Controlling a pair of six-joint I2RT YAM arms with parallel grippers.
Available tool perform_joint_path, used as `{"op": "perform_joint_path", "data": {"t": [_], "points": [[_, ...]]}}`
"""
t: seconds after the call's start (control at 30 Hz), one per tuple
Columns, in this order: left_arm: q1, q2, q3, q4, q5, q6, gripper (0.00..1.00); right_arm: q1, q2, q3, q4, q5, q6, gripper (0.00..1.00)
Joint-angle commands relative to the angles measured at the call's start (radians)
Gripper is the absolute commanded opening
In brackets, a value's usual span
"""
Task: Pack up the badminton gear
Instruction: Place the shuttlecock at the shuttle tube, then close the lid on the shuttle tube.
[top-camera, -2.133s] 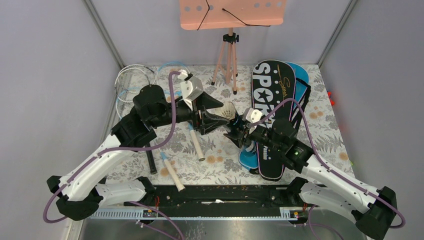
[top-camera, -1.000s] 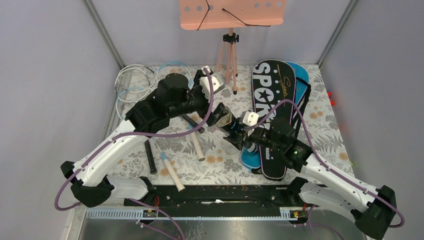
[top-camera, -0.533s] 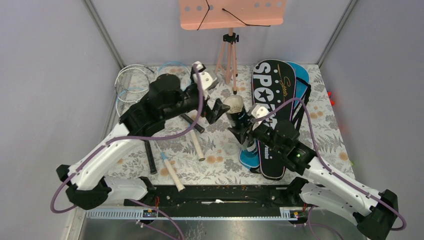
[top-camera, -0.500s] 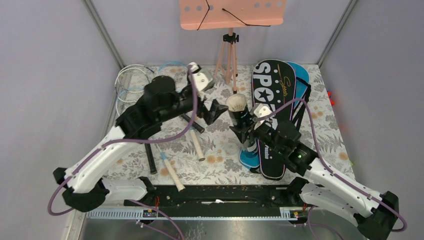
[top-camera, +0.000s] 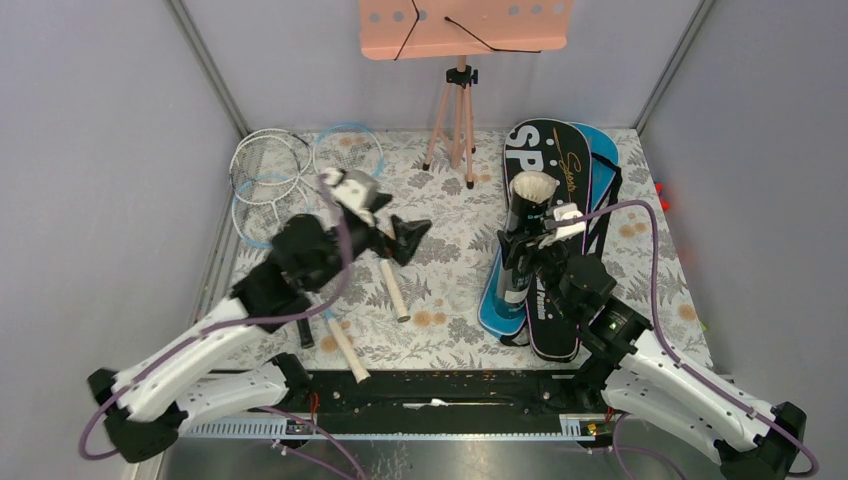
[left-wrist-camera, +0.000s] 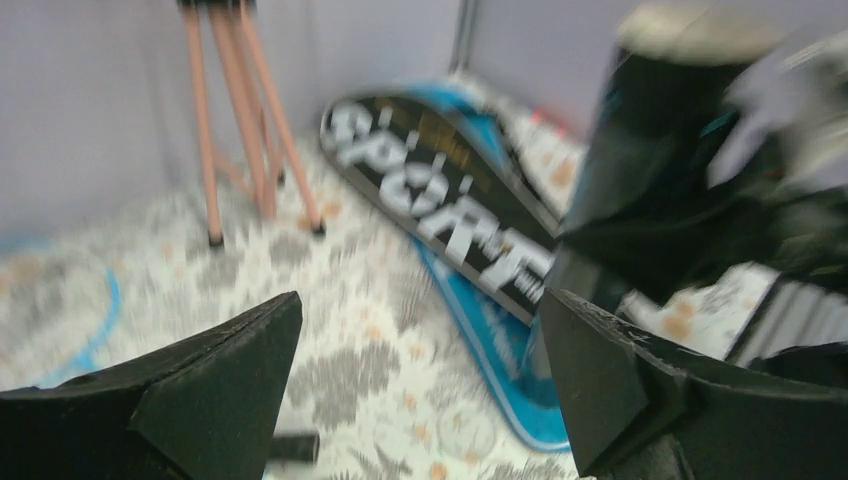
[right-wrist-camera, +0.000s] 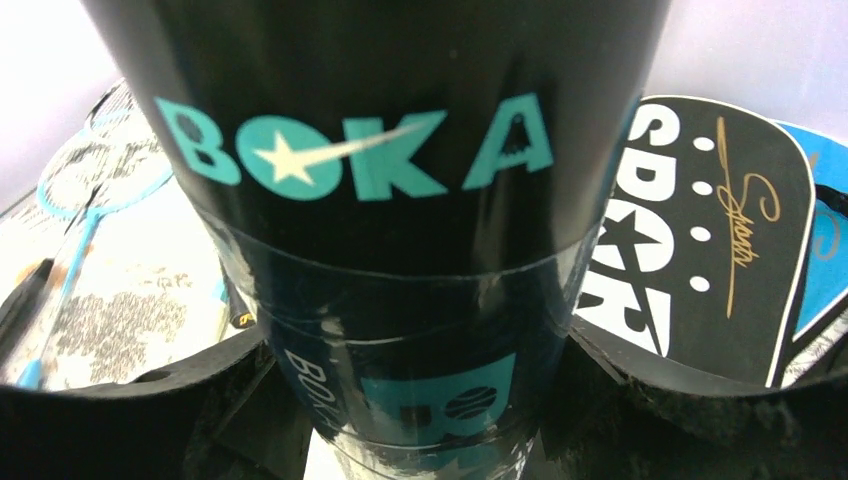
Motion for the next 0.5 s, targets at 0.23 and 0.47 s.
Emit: {"op": "perform_joint_path", "data": {"t": [0.23, 0.47], "points": [[0.004, 0.342, -0.126, 0.103, -0.006, -0.137, 0.98, -0.001, -0.067, -0.096, 0.079, 0.177, 0.066, 0.50], [0.002, 0.628, -0.040, -0.004, 0.006, -0.278, 0.85, -0.001, -0.125, -0.125, 0.070, 0.171, 0.068, 0.50]]}}
